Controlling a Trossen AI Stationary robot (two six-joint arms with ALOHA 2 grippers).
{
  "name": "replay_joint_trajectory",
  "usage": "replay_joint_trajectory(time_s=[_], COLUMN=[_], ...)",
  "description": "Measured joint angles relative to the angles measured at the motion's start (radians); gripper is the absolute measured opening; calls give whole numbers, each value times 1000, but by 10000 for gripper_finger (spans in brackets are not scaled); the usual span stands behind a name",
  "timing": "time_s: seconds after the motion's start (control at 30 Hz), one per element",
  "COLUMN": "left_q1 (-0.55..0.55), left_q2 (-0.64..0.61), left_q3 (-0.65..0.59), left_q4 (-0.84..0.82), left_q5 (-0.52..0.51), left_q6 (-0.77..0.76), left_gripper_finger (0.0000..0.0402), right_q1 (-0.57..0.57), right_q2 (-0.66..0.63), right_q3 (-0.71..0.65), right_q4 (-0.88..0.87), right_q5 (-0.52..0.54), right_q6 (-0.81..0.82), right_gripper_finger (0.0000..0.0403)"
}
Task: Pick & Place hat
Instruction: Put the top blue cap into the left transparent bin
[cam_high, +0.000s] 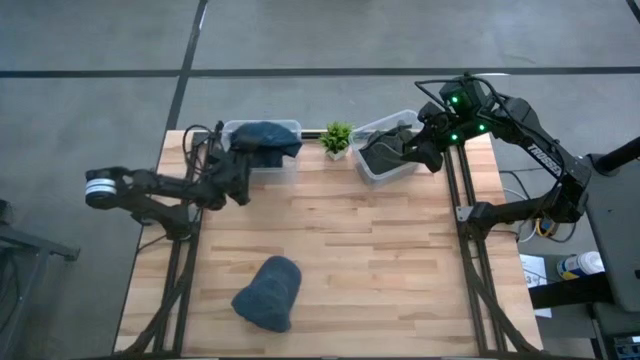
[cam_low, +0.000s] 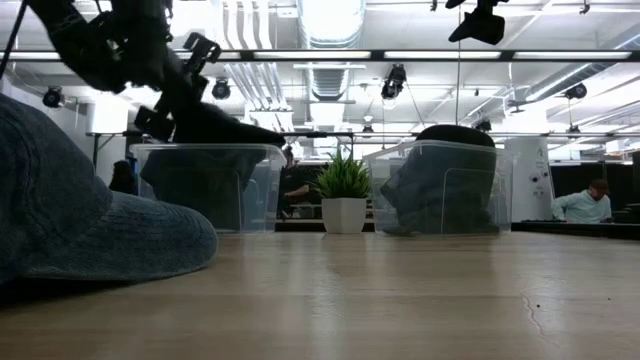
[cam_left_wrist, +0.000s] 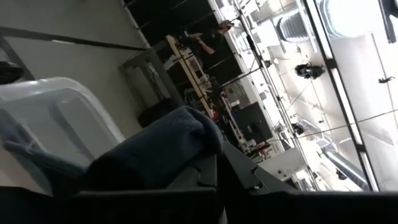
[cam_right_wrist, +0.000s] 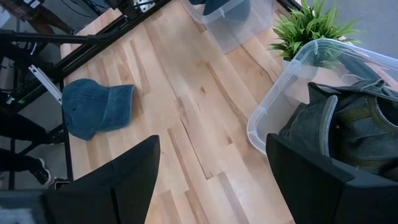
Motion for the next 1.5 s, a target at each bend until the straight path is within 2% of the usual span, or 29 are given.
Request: replay_joint_trajectory(time_s=[0.13,0.4,0.73,0.9,1.03,1.27,1.5], left_q1=[-8,-15,-20,-20,-19,-19,-19], left_q2=[-36,-93,-193,-228,-249,-321,-433], left_q3=[-54,-115,-115,-117,-117,-117,-117], left_q4=[0,-45,-406,-587,-667,-773,-779], left_q5=[3,75,101,228,233,278,256], left_q6=[-13,110,169,106,83,91,84], left_gripper_finger=[0,0,0,4,29,102,169], right_q1=[0,0,0,0,0,0,0], right_q2=[0,0,0,0,0,0,0], right_q3=[0,0,0,0,0,0,0], right_q4=[0,2,2,2,0,-1,-2], right_q5=[0,0,0,0,-1,-2,-2], right_q6=[0,5,17,30,39,39,38], right_gripper_finger=[286,286,286,286,286,286,286])
